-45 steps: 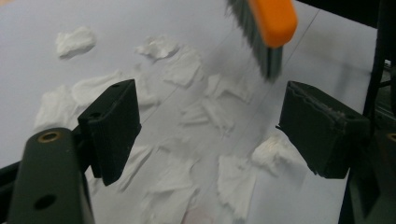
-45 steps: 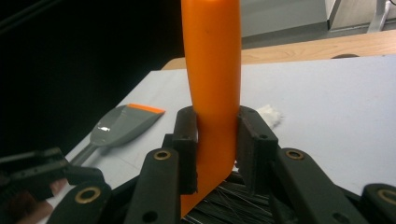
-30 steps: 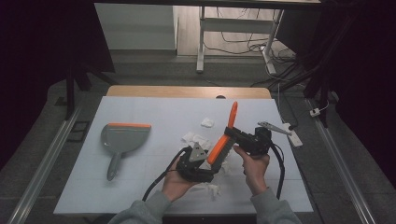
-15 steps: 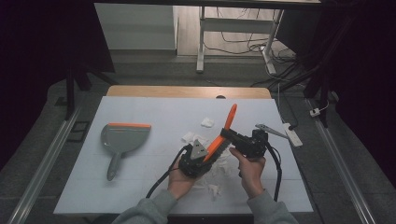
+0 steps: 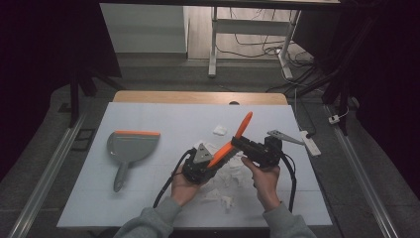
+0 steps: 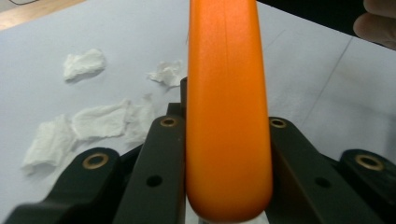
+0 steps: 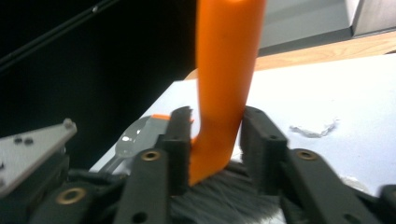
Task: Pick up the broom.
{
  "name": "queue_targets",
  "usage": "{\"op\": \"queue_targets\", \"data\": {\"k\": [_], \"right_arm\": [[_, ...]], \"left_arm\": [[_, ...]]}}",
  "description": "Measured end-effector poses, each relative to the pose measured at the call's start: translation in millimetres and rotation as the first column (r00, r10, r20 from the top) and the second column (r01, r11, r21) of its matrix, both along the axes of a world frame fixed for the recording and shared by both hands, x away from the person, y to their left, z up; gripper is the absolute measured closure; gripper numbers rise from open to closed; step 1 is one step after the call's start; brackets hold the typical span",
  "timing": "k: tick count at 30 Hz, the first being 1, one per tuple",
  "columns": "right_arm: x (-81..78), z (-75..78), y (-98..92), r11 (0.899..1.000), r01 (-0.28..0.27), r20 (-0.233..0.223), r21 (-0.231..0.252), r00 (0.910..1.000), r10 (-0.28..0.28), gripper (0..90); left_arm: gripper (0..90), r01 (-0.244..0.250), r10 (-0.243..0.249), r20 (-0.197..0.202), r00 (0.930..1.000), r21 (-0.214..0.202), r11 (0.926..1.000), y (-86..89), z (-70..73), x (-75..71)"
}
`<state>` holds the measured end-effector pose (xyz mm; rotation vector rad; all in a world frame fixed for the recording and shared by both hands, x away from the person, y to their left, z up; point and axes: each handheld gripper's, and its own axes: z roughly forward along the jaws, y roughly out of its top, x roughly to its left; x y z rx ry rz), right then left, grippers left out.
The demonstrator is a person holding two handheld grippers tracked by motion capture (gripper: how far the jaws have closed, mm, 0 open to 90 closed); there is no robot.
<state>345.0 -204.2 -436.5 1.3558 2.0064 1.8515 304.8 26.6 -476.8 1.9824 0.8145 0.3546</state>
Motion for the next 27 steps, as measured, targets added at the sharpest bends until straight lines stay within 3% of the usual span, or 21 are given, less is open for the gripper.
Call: {"op": "queue_targets", "data": {"k": [6,8,10,12,13,16,17,18,19,20,22,23,26,27], "right_arm": [[1.9,5.1,-4.1,0.998,-0.023,0.026,-0.053,0.9994,0.024,48.2],[1.4,9.7,-9.0,0.995,-0.049,0.060,-0.082,0.9968,0.054,44.2],[0.8,13.8,-10.4,0.987,-0.079,0.080,-0.140,0.9927,0.091,42.4],[0.4,17.7,-10.7,0.969,-0.115,0.075,-0.218,0.9880,0.135,40.4],[0.4,17.7,-10.7,0.969,-0.115,0.075,-0.218,0.9880,0.135,40.4],[-1.5,22.2,-8.9,0.939,-0.165,0.070,-0.302,0.9785,0.194,39.8],[-4.6,25.6,-8.5,0.920,-0.160,0.094,-0.357,0.9741,0.206,39.9],[-4.6,25.6,-8.5,0.920,-0.160,0.094,-0.357,0.9741,0.206,39.9],[-6.2,28.5,-9.1,0.904,-0.174,0.103,-0.390,0.9676,0.231,39.9],[-6.2,28.5,-9.1,0.904,-0.174,0.103,-0.390,0.9676,0.231,39.9],[-7.7,31.1,-10.8,0.891,-0.184,0.116,-0.415,0.9605,0.253,40.0],[-9.2,33.5,-11.7,0.872,-0.201,0.122,-0.445,0.9515,0.282,39.8],[-13.0,36.9,-11.3,0.838,-0.232,0.136,-0.494,0.9313,0.338,39.8],[-13.0,36.9,-11.3,0.838,-0.232,0.136,-0.494,0.9313,0.338,39.8]], "left_arm": [[78.3,-0.005,0.005,-0.013,0.9999,-0.014,0.9999,13.3,4.2,4.7],[78.3,0.011,-0.011,0.002,0.9999,0.036,0.9993,18.4,8.1,5.2],[78.3,0.023,-0.024,0.014,0.9996,0.062,0.9978,21.5,10.8,4.6],[78.2,0.027,-0.029,0.018,0.9994,0.069,0.9973,23.1,12.0,4.4],[78.2,0.033,-0.034,0.019,0.9992,0.071,0.9969,24.5,12.8,4.3],[78.2,0.047,-0.048,0.016,0.9987,0.099,0.9940,26.5,13.4,4.8],[78.3,0.052,-0.054,0.017,0.9984,0.114,0.9921,26.6,13.0,4.9],[78.3,0.055,-0.057,0.016,0.9982,0.126,0.9906,26.6,12.8,4.8],[78.3,0.064,-0.066,0.013,0.9977,0.142,0.9878,26.6,12.5,4.8],[78.3,0.072,-0.074,0.010,0.9972,0.155,0.9853,26.3,12.4,4.7],[78.4,0.082,-0.085,0.010,0.9963,0.189,0.9786,24.2,12.2,3.9],[78.4,0.091,-0.095,0.011,0.9954,0.204,0.9747,23.2,12.3,3.7],[78.3,0.115,-0.120,0.006,0.9927,0.241,0.9637,20.2,12.9,3.3],[78.3,0.124,-0.129,0.001,0.9917,0.252,0.9597,19.7,13.4,3.3]]}}
